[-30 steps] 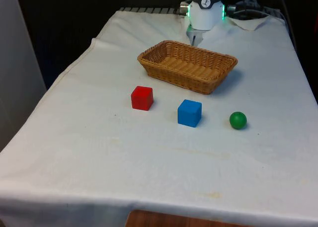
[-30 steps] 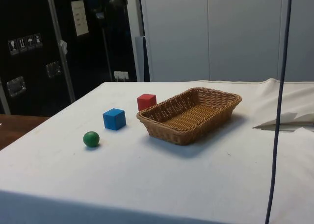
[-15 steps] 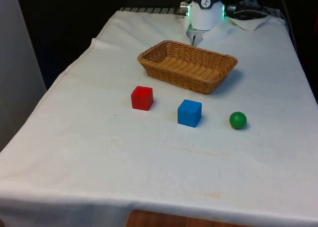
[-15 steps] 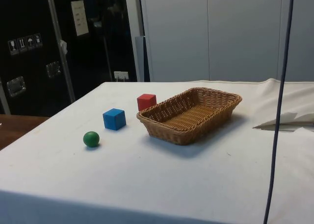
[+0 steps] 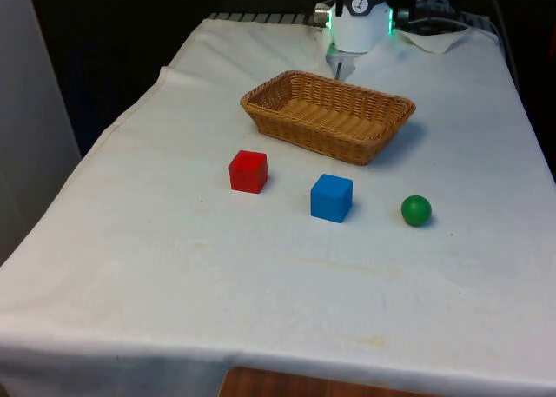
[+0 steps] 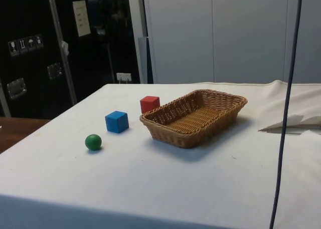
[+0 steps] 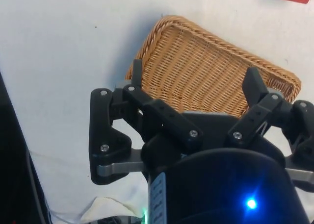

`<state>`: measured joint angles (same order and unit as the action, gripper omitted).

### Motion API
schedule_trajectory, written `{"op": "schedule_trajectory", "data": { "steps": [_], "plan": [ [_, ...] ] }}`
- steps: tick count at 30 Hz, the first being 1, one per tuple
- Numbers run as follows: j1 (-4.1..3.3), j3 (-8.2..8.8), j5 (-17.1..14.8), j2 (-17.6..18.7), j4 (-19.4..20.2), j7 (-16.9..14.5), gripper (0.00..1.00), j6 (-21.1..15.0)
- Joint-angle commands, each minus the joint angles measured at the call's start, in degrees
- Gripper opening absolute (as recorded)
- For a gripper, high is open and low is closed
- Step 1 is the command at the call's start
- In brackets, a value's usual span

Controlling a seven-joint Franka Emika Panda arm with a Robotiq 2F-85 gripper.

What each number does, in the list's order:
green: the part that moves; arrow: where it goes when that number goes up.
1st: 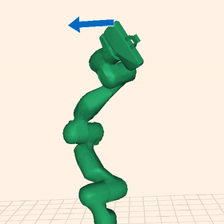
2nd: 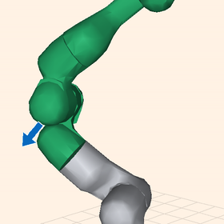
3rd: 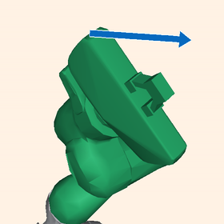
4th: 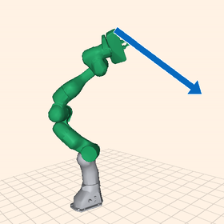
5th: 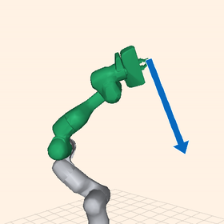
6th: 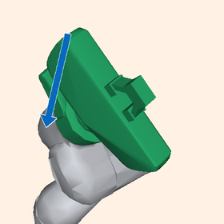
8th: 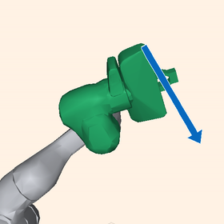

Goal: Place all non-red objects into the basket.

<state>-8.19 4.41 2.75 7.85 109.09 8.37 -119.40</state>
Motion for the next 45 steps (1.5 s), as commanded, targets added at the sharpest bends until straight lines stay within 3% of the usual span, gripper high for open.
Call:
{"op": "schedule_trajectory", "data": {
  "steps": [1, 7, 8, 10, 15, 21, 23, 25, 30, 32, 35, 45],
  "plan": [
    [0.23, 0.0, -0.69, 0.46, 0.06, -0.46, 1.0, -0.57],
    [0.8, 0.34, -2.58, 2.69, -0.63, -2.06, 1.0, -2.01],
    [0.52, 0.46, -1.66, 2.23, -0.29, -1.43, 1.0, -1.83],
    [0.92, 0.63, -3.55, 3.95, -1.2, -2.98, 1.0, -2.64],
    [0.86, 1.38, -4.41, 5.61, -2.01, -3.9, 1.0, -3.21],
    [1.55, 1.66, -7.73, 8.02, -2.86, -6.7, 1.0, -4.58],
    [1.2, 1.95, -7.05, 7.79, -2.75, -6.19, 1.0, -4.35],
    [1.72, 1.95, -9.11, 8.77, -2.86, -7.96, 1.0, -5.04],
    [1.78, 2.64, -11.34, 10.14, -2.41, -10.03, 1.0, -6.25],
    [1.6, 2.92, -10.83, 10.14, -2.58, -9.74, 1.0, -5.67],
    [1.89, 2.81, -11.86, 11.12, -1.95, -10.71, 1.0, -7.68],
    [1.38, 3.21, -10.71, 13.06, -0.74, -10.14, 1.0, -12.09]
  ]
}}
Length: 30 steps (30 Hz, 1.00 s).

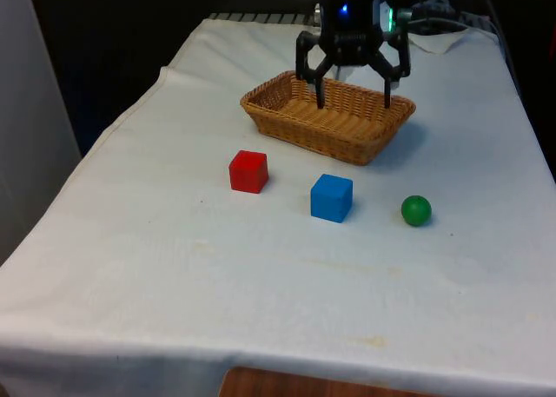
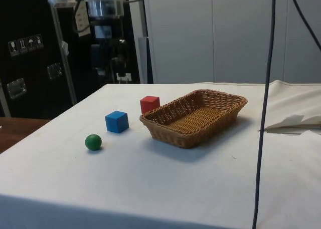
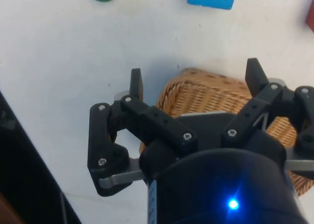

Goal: Place all non-red objects into the basket.

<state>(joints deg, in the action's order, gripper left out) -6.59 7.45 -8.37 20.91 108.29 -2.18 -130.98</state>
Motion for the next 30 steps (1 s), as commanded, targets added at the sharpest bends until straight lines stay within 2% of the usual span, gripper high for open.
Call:
{"op": "schedule_trajectory", "data": {
  "steps": [1, 4, 5, 7, 12, 14, 15, 17, 22, 23, 24, 30],
  "plan": [
    [-0.34, 0.23, 0.69, 0.34, 0.34, 0.57, 1.0, -1.38],
    [-0.52, 0.23, 1.15, 0.92, 0.69, 0.86, 1.0, -2.52],
    [-0.23, 0.0, 0.69, 0.74, 0.57, 0.34, 1.0, -1.78],
    [-0.63, 0.17, 1.43, 1.72, 0.69, 1.15, 1.0, -3.5],
    [-0.74, 0.23, 1.55, 3.5, 0.46, 1.32, 1.0, -5.04],
    [-0.46, -0.06, 0.97, 3.55, 0.52, 0.69, 1.0, -4.98],
    [-0.8, 0.23, 1.6, 4.24, 0.34, 1.38, 1.0, -5.73],
    [-0.86, 0.29, 1.6, 5.16, 0.23, 1.43, 1.0, -6.65],
    [-0.86, 0.23, 1.49, 7.1, 0.0, 1.38, 1.0, -8.59],
    [-0.52, -0.06, 1.03, 6.25, 0.23, 0.8, 1.0, -7.51],
    [-0.86, 0.23, 1.49, 7.1, 0.0, 1.38, 1.0, -8.59],
    [-0.57, -0.06, 1.03, 8.77, -0.4, 0.8, 1.0, -10.03]
  ]
}}
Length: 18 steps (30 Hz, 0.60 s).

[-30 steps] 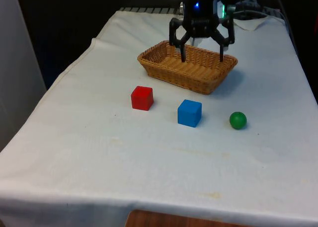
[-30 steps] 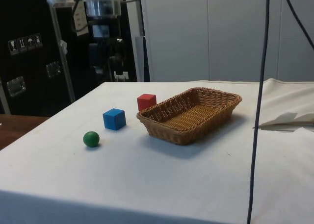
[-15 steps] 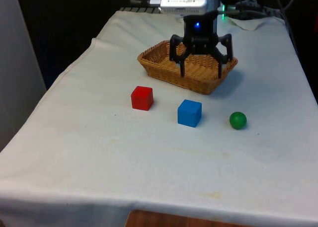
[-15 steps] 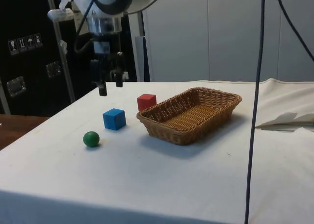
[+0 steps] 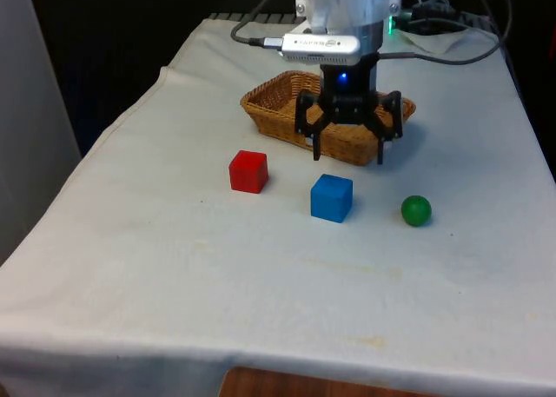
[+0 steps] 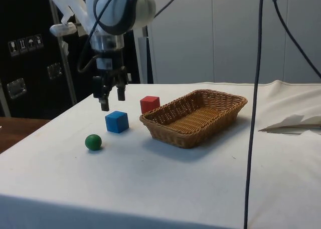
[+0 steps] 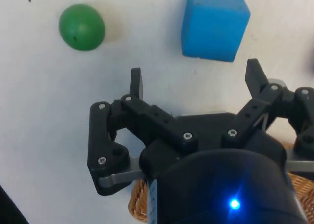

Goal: Place all non-red objects into the basket.

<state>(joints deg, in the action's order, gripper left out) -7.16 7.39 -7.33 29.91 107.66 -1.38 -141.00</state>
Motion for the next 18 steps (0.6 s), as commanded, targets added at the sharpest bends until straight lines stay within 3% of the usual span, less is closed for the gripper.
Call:
{"op": "schedule_trajectory", "data": {
  "steps": [1, 9, 10, 11, 18],
  "plan": [
    [0.06, 0.06, 0.0, 0.4, -0.46, 0.0, 1.0, -0.06],
    [1.09, -0.11, -0.92, 2.75, -2.18, -1.38, 1.0, -0.34],
    [0.52, 0.23, -0.34, 2.01, -1.55, -0.69, 1.0, -0.06],
    [1.2, -0.06, -1.03, 3.09, -2.46, -1.55, 1.0, -0.34],
    [1.78, 0.69, -2.12, 5.39, -4.18, -3.27, 1.0, -0.29]
  ]
}}
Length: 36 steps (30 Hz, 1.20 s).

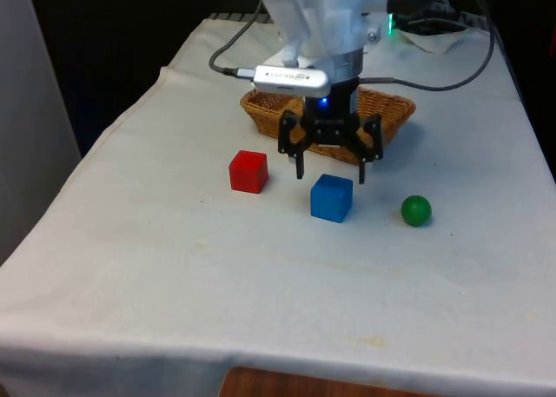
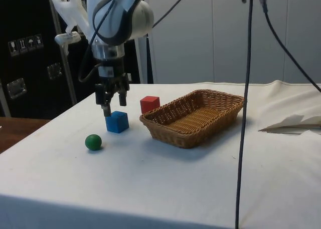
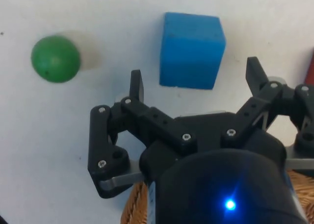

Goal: Place all non-red objects into the basket.

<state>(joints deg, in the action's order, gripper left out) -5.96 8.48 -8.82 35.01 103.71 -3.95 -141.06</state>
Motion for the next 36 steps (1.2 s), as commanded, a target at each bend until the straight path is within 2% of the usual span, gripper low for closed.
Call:
{"op": "schedule_trajectory", "data": {
  "steps": [1, 2, 5, 9, 10, 11, 20, 28, 29, 30, 31, 36],
  "plan": [
    [0.06, 0.17, -0.11, 0.23, -0.11, -0.23, 1.0, 0.0],
    [0.57, -0.29, -0.74, 0.52, -0.34, -0.92, 1.0, -0.23],
    [0.69, 0.06, -0.97, 1.09, -0.69, -1.32, 1.0, -0.23],
    [0.63, 0.11, -0.86, 1.49, -0.86, -1.2, 1.0, -0.29],
    [0.34, 0.46, -0.46, 1.2, -0.63, -0.92, 1.0, 0.0],
    [0.57, 0.17, -0.8, 1.6, -0.92, -1.15, 1.0, -0.29],
    [0.11, 0.23, -0.46, 2.18, -1.2, -0.69, 1.0, 0.0],
    [0.23, -0.23, -1.2, 5.1, -3.61, -0.63, 1.0, -0.29],
    [-0.06, 0.11, -0.8, 4.81, -3.38, -0.52, 1.0, 0.0],
    [0.23, -0.17, -1.26, 5.44, -3.95, -0.63, 1.0, -0.23],
    [0.17, -0.11, -1.32, 5.84, -4.35, -0.63, 1.0, -0.17],
    [0.06, 0.06, -1.09, 6.02, -4.64, -0.57, 1.0, 0.0]
  ]
}}
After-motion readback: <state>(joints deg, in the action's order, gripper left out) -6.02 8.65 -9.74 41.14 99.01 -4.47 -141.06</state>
